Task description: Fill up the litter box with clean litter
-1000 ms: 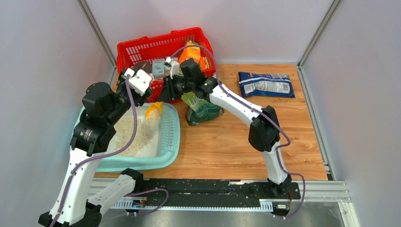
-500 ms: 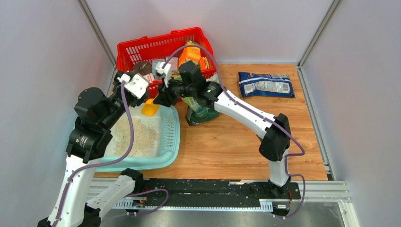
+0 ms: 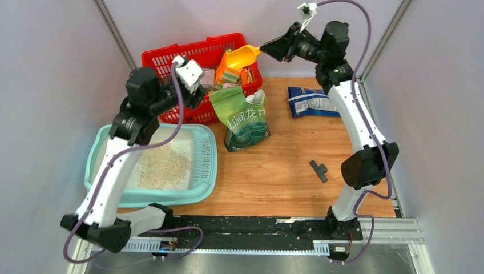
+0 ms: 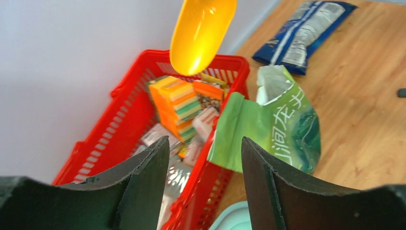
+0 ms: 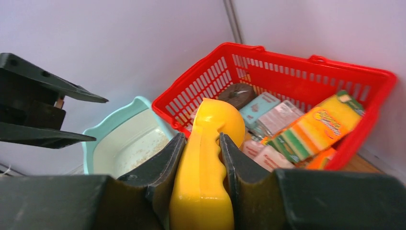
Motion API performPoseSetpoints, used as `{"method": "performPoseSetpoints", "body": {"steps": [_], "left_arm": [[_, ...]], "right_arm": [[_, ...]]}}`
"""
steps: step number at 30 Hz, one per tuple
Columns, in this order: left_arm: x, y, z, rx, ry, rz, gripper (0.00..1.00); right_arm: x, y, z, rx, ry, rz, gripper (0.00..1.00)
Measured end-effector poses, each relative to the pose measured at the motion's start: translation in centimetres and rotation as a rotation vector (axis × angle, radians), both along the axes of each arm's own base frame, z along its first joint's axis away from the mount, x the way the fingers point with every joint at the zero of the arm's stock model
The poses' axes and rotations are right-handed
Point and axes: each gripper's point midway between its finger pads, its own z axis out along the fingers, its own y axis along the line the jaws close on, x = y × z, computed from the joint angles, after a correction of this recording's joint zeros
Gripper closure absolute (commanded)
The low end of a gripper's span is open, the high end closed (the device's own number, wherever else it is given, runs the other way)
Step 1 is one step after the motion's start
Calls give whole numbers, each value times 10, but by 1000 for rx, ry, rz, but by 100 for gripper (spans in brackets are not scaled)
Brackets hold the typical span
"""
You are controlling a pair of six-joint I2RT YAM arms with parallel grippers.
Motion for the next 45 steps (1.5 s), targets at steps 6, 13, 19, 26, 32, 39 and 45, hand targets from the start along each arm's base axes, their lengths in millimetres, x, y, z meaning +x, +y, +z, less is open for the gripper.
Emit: {"method": "performPoseSetpoints", "body": {"steps": [6,13,19,26,32,39,45], "left_arm": [[54,-39,-47,-6,201,-92,35],[100,-70,-101,1,410,-150,41],[111,-77,-135,20,520,-154,47],[94,-78,-152,44,623,-195,69],[74,-76,-165,103,676,-243,100],[56,-78,-162,138,636,-311,100],[28,-74,-141,176,546,-363,100]], "right_arm": [[16,-66,-4,-7,9,-68,100],[8,-109,-27,-26,118,-124,100],[-14,-118,-35,-67,120,-103,100],[-36,-114,-23,-61,105,-47,100],[-34,-115,-35,-73,174,-60,100],[-28,-116,-54,-204,196,-124,100],[-44,-82,-65,-389,59,-45,100]]}}
